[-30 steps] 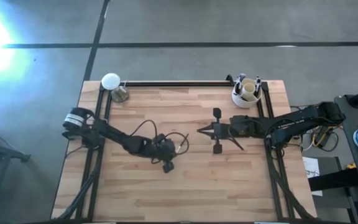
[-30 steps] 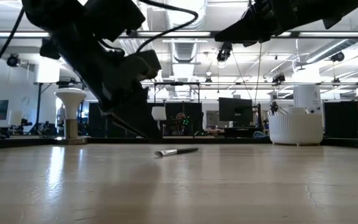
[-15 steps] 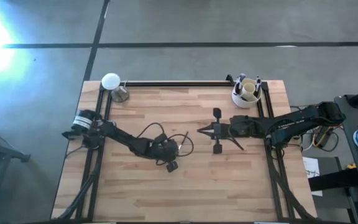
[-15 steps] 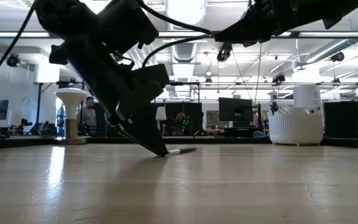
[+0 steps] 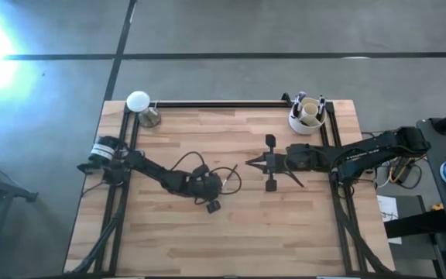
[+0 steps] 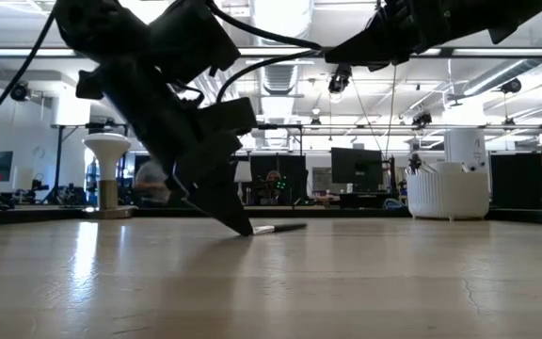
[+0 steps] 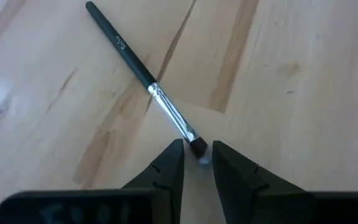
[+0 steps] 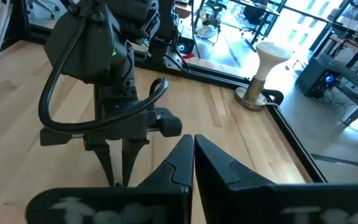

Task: Put items in baskets/containers
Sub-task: Put the black eyeshadow brush into the white organizer

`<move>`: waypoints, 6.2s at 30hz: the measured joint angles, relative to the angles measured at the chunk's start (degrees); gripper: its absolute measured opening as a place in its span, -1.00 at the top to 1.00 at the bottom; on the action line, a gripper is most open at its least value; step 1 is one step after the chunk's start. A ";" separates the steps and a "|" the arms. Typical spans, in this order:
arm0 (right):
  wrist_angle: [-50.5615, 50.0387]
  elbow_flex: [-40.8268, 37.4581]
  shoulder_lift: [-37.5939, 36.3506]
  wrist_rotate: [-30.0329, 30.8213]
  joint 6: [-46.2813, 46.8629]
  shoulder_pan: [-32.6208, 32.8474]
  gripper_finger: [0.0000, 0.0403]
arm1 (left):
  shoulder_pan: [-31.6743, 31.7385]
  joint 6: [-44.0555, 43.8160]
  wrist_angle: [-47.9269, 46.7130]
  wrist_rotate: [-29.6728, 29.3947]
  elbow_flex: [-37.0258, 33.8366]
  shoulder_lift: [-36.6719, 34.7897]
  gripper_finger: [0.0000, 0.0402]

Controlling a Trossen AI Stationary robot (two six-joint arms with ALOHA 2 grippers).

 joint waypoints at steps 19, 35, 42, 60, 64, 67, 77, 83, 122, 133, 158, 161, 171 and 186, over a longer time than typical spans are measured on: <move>-3.19 -0.52 1.62 0.28 6.67 0.34 0.90 | -0.28 15.78 -2.44 -9.87 -2.21 -2.13 1.00; -4.01 9.83 24.91 4.78 4.04 0.20 0.29 | -1.30 22.28 -3.61 -15.97 -1.92 -9.16 1.00; -17.75 21.75 32.71 4.95 0.97 -0.76 0.24 | -1.32 22.18 -3.41 -15.97 -1.81 -9.16 1.00; -28.77 30.84 41.27 9.50 -2.27 -1.97 0.92 | -1.27 20.68 -4.30 -16.17 -1.77 -9.20 1.00; -27.07 26.69 37.25 10.01 -2.02 -1.87 0.95 | -1.32 18.51 -5.29 -17.53 -1.92 -9.41 0.96; -22.39 21.42 33.34 10.07 -1.55 -1.97 0.95 | -1.32 18.27 -6.05 -17.55 -2.03 -10.32 0.87; -1.76 0.21 12.21 9.96 -2.03 -2.66 0.95 | 1.08 24.64 20.37 -14.02 -13.60 -15.71 0.75; 8.94 -11.77 -3.72 12.51 -2.74 -3.63 0.96 | 7.37 25.85 51.10 3.48 -25.38 -15.63 0.75; 14.63 -35.78 -41.33 -15.11 2.04 -63.39 0.96 | 12.50 23.09 63.09 9.07 -32.89 -13.86 0.75; 13.87 -35.78 -49.93 -24.10 10.24 -54.80 0.96 | 12.50 23.11 66.29 9.04 -32.75 -13.77 0.75; 50.08 -29.04 -18.78 2.73 7.29 -4.63 0.96 | 9.61 27.75 64.92 21.13 -15.56 -13.81 0.79; 50.18 -24.43 -10.03 1.76 7.22 -3.53 0.96 | 9.63 27.52 65.32 20.29 -15.65 -13.81 0.79; 53.00 -8.47 15.36 1.74 3.93 0.90 0.96 | 8.98 26.19 68.49 18.30 -15.52 -13.84 0.79; 51.13 -3.45 23.85 1.76 5.30 1.38 0.96 | 8.65 26.63 71.02 16.42 -15.28 -13.96 0.79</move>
